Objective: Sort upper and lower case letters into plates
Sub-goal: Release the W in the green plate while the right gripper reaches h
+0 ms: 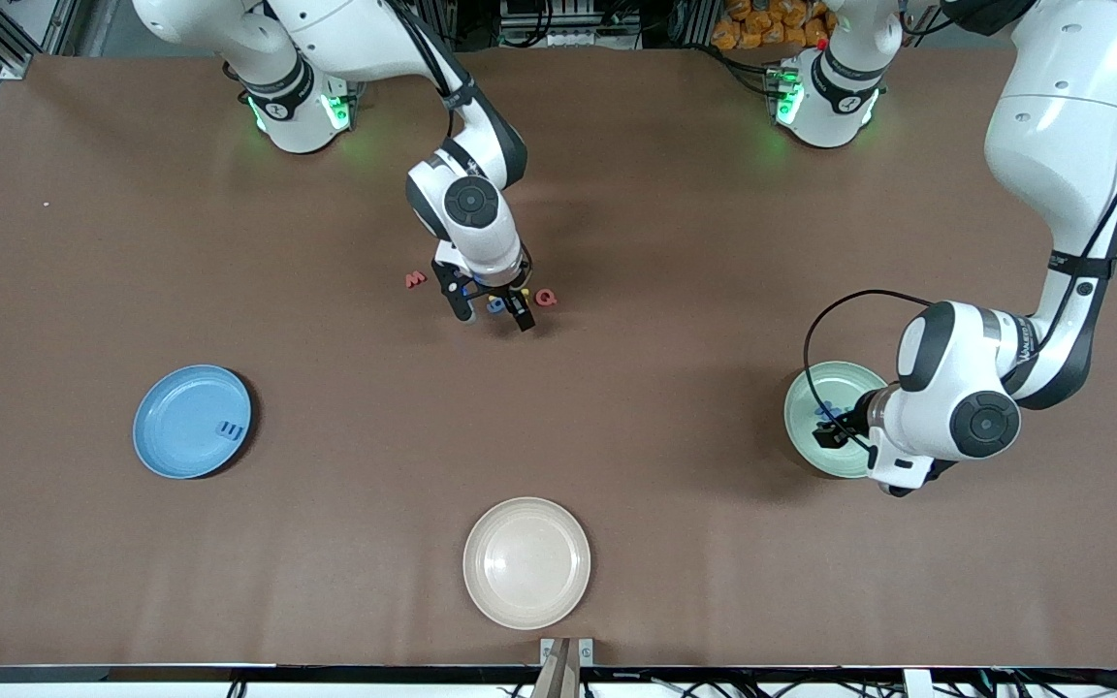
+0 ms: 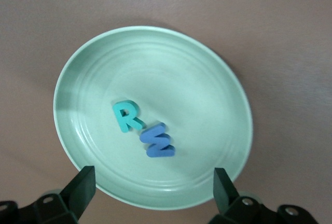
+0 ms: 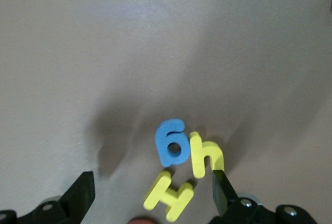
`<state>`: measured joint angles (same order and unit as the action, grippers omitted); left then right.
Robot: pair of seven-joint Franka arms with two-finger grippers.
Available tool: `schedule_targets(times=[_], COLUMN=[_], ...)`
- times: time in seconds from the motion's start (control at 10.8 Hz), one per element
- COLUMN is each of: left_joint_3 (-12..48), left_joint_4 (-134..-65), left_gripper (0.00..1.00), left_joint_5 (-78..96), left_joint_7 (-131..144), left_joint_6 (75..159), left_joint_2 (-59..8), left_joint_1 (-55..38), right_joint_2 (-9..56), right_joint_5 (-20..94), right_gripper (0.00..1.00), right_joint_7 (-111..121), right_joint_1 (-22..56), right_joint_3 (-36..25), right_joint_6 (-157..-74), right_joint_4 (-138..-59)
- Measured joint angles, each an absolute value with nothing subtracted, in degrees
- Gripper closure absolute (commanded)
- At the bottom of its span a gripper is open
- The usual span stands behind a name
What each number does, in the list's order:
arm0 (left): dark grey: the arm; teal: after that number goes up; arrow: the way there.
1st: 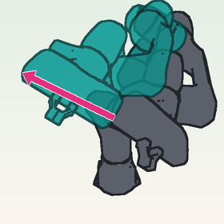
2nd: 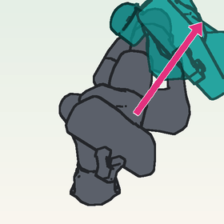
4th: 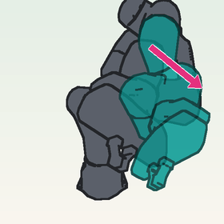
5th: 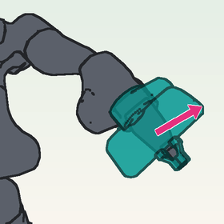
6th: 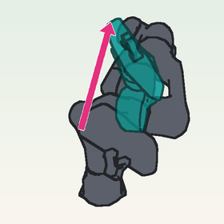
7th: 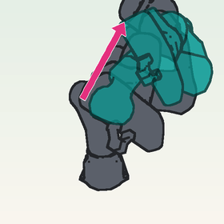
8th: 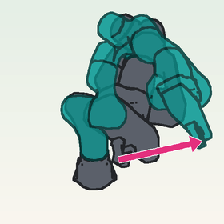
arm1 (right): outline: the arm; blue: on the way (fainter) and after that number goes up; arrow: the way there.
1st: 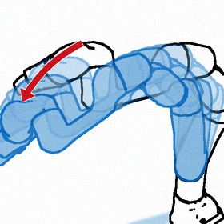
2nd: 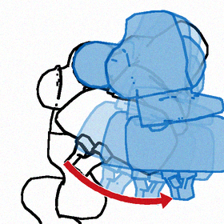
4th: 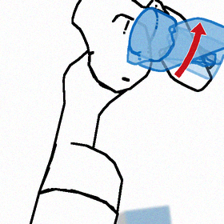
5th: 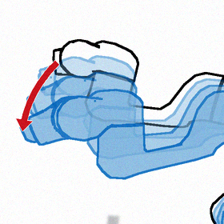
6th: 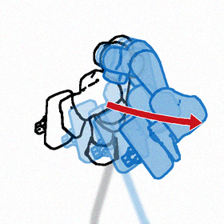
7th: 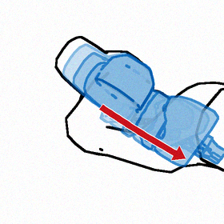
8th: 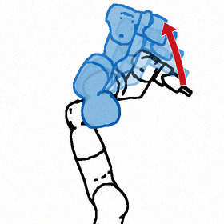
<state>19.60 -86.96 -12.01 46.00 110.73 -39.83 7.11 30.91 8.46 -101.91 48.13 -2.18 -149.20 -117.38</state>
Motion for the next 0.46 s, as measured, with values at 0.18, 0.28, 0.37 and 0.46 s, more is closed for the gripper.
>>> schedule_targets(times=[0.18,0.28,0.37,0.46], left_joint_3=[20.2,20.75,21.97,23.17], left_joint_4=[-86.86,-86.85,-86.82,-86.72], left_gripper=[0.0,0.0,0.0,0.0], left_joint_5=[-12.01,-11.87,-11.53,-11.25], left_joint_7=[46.2,46.93,48.48,50.05], left_joint_6=[109.51,109.18,109.06,109.05], left_joint_2=[-37.76,-36.8,-36.09,-35.64], left_joint_1=[5.87,5.0,4.56,4.31], right_joint_2=[31.09,31.07,31.06,31.05], right_joint_5=[8.46,8.44,8.34,8.29], right_gripper=[0.0,0.0,0.0,0.0], right_joint_7=[-101.91,-101.9,-101.89,-101.86], right_joint_1=[48.22,48.22,48.22,48.22], right_joint_3=[-2.22,-2.33,-2.54,-2.74], right_joint_6=[-149.37,-149.37,-149.37,-149.36], right_joint_4=[-117.5,-117.59,-117.7,-117.73])
